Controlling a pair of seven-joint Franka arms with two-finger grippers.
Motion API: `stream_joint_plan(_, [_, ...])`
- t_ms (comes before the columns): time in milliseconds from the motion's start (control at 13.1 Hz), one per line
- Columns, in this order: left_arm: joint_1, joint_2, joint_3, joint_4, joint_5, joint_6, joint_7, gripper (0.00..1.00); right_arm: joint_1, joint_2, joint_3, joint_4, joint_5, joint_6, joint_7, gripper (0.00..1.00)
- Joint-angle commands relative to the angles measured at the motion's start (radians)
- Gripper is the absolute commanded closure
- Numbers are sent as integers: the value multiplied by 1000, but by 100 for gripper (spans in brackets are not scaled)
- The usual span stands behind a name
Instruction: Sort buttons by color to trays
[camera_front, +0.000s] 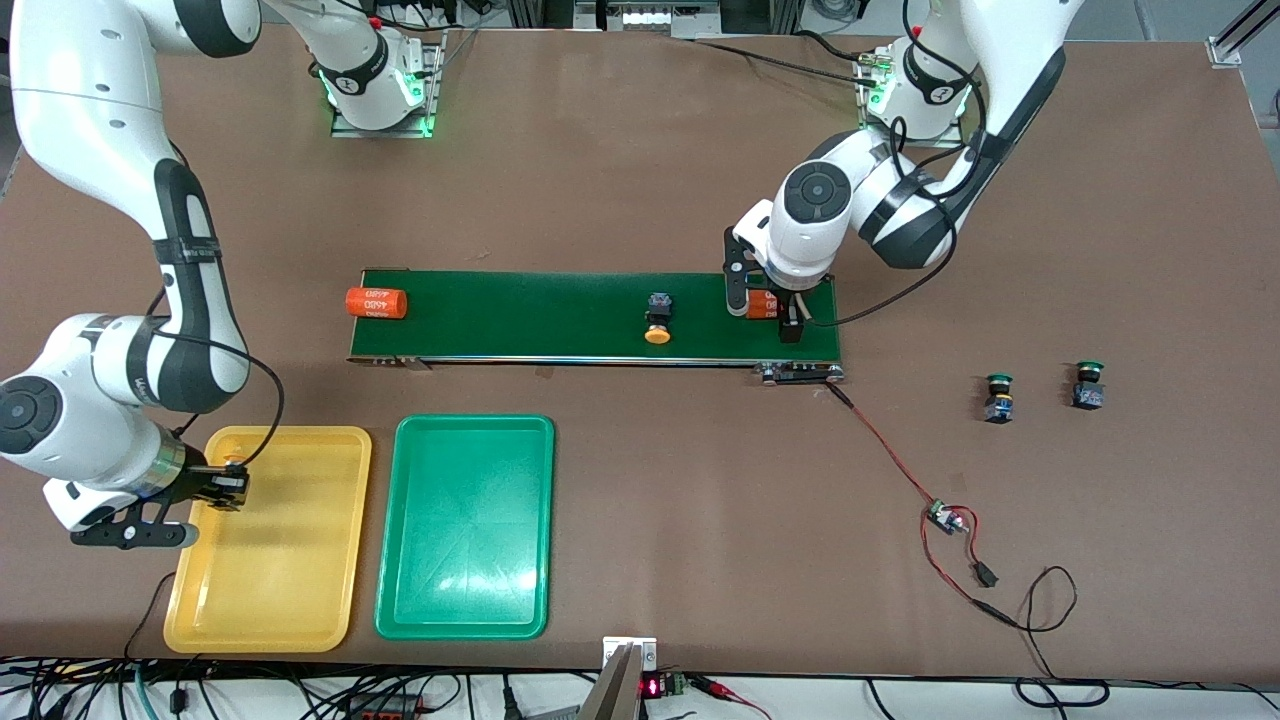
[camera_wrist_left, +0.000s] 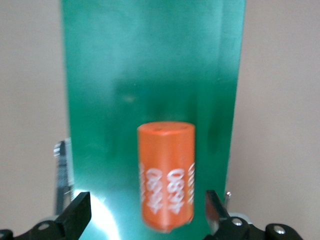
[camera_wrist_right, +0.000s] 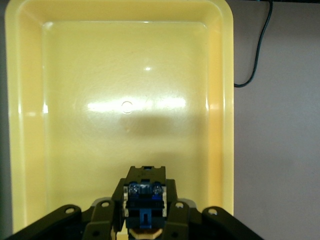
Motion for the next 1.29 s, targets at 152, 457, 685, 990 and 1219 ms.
stream_joint_plan(152, [135, -90, 22, -4, -59, -32, 15, 0, -19, 144, 15, 34, -15, 178, -22, 100])
stream_joint_plan(457, [172, -85, 248, 42, -77, -19, 56, 0, -18, 172, 15, 33, -12, 209, -19, 67])
stream_joint_plan(685, [203, -44, 372, 64, -323, -14, 73, 0, -18, 143, 18, 30, -6, 171, -22, 18])
stream_joint_plan(990, [205, 42, 453, 114, -379, -14, -207, 0, 2, 55, 27, 30, -3, -16, -15, 0])
stream_joint_plan(1219, [203, 88, 456, 120, -346, -5, -335, 0, 10, -47, 56, 23, 92, -234, -7, 0])
